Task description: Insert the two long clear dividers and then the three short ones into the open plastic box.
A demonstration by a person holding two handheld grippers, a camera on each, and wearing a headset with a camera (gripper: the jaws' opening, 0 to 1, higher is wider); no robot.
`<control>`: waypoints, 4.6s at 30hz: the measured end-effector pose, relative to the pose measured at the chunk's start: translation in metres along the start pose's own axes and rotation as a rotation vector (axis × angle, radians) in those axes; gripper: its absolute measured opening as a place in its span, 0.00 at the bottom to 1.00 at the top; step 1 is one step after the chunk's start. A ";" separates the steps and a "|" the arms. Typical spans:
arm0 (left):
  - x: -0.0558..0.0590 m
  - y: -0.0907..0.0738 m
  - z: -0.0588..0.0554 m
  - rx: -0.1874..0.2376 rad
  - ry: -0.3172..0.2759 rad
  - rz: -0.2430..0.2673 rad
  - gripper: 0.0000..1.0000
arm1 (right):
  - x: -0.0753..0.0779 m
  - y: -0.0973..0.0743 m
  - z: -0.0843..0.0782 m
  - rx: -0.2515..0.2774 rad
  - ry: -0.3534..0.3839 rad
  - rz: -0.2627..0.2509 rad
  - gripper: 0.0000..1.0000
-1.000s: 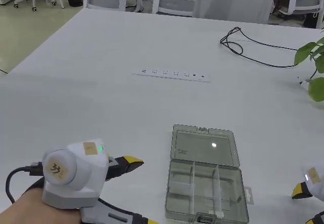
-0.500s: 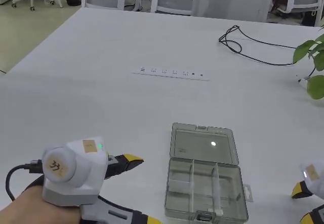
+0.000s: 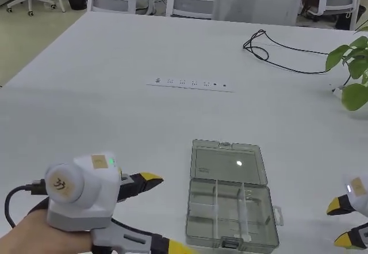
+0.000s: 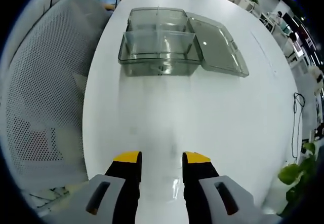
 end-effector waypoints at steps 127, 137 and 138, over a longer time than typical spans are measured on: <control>0.099 0.031 0.081 0.207 0.027 -0.408 0.00 | -0.061 -0.161 0.171 0.470 0.032 0.210 0.18; 0.105 0.025 0.081 0.235 0.070 -0.439 0.00 | -0.071 -0.163 0.174 0.502 0.043 0.297 0.10; 0.105 0.024 0.081 0.235 0.069 -0.441 0.00 | -0.072 -0.164 0.175 0.503 0.046 0.305 0.09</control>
Point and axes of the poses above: the centre of the closed fingertips' face, and the gripper's own axes: y roughly forward along the fingers, x roughly to its right, z roughly out of its top, the point moved 1 cm from there along -y, roughly backward along the fingers, and after that the axes turned 10 degrees about -x, right-handed, at the moved point
